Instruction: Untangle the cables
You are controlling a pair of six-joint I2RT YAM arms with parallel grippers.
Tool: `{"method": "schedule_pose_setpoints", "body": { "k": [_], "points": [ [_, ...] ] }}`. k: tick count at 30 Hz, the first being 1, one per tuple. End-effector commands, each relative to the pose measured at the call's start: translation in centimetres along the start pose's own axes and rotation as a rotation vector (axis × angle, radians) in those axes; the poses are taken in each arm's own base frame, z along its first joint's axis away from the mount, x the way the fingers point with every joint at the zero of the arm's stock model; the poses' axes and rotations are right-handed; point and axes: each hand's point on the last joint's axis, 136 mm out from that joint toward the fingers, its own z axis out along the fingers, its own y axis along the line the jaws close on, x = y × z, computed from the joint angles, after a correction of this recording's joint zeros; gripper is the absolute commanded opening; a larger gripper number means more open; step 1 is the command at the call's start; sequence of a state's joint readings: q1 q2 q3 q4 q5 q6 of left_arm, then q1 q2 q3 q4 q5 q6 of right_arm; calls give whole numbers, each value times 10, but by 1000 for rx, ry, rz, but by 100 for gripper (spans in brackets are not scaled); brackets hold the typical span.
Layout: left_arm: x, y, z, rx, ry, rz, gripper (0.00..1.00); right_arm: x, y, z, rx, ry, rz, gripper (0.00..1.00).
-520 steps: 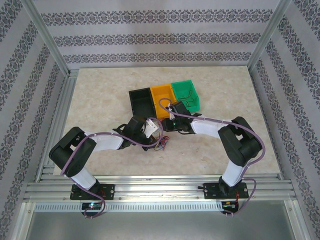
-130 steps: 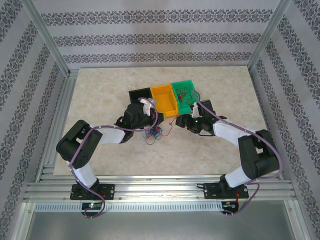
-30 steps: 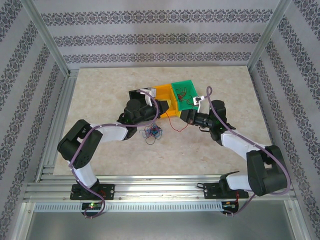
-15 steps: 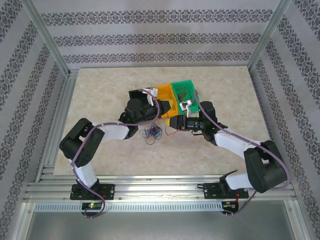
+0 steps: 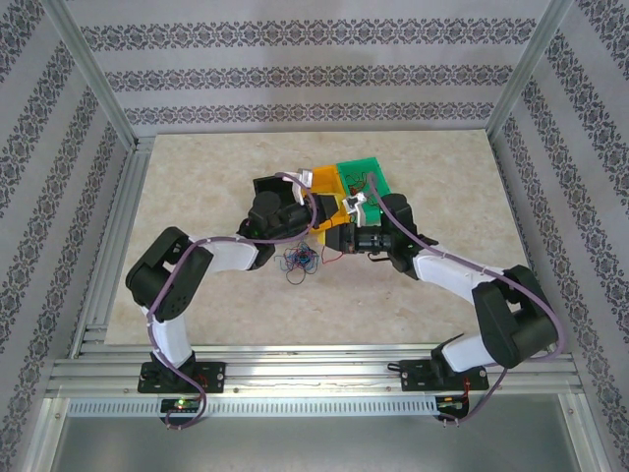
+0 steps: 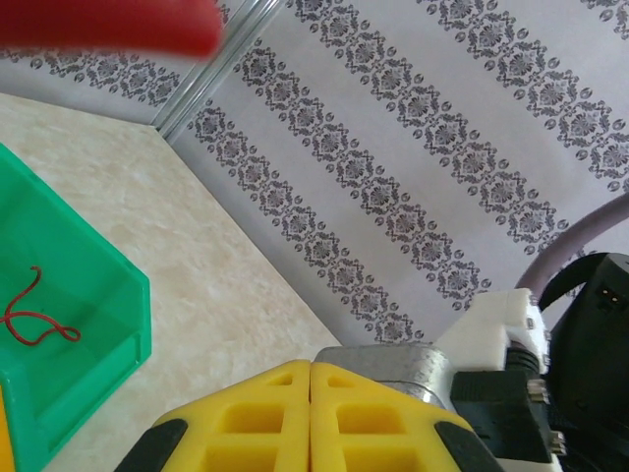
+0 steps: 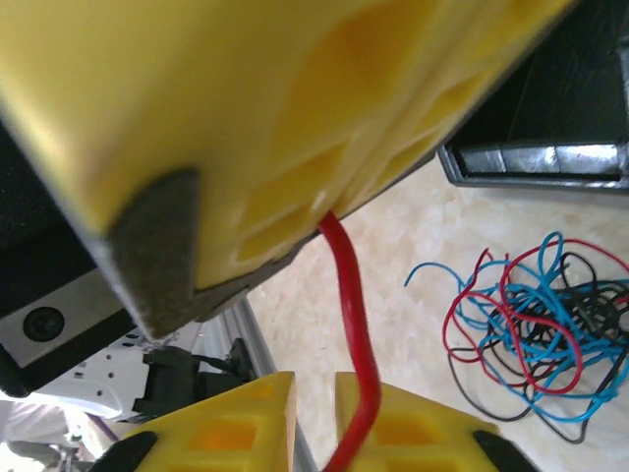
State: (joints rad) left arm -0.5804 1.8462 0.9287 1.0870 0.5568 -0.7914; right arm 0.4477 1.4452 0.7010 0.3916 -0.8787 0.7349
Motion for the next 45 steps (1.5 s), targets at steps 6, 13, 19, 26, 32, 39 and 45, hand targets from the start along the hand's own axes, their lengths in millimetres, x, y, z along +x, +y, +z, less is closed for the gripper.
{"method": "schedule_pose_setpoints", "body": {
  "k": [6,13,19,26,32,39,45],
  "points": [
    [-27,-23,10,97,-74,11,14,-4,25,-5,-69,-14,-97,0],
    [-70,6,-43,-39,-187,3,70,-2,17,-35,-60,-53,-64,0],
    [-51,-5,-57,-74,-33,48,70,5,21,-45,-78,-19,-69,0],
    [-39,-31,-54,-20,72,114,67,13,26,-37,-117,51,-56,0],
    [-38,-35,-39,29,87,127,59,18,48,-25,-191,121,-96,0],
    [-35,-28,-23,76,83,79,57,27,87,-20,-312,197,-176,0],
    [-35,-24,-10,104,77,56,54,30,121,-25,-380,222,-240,0]
  ]
}}
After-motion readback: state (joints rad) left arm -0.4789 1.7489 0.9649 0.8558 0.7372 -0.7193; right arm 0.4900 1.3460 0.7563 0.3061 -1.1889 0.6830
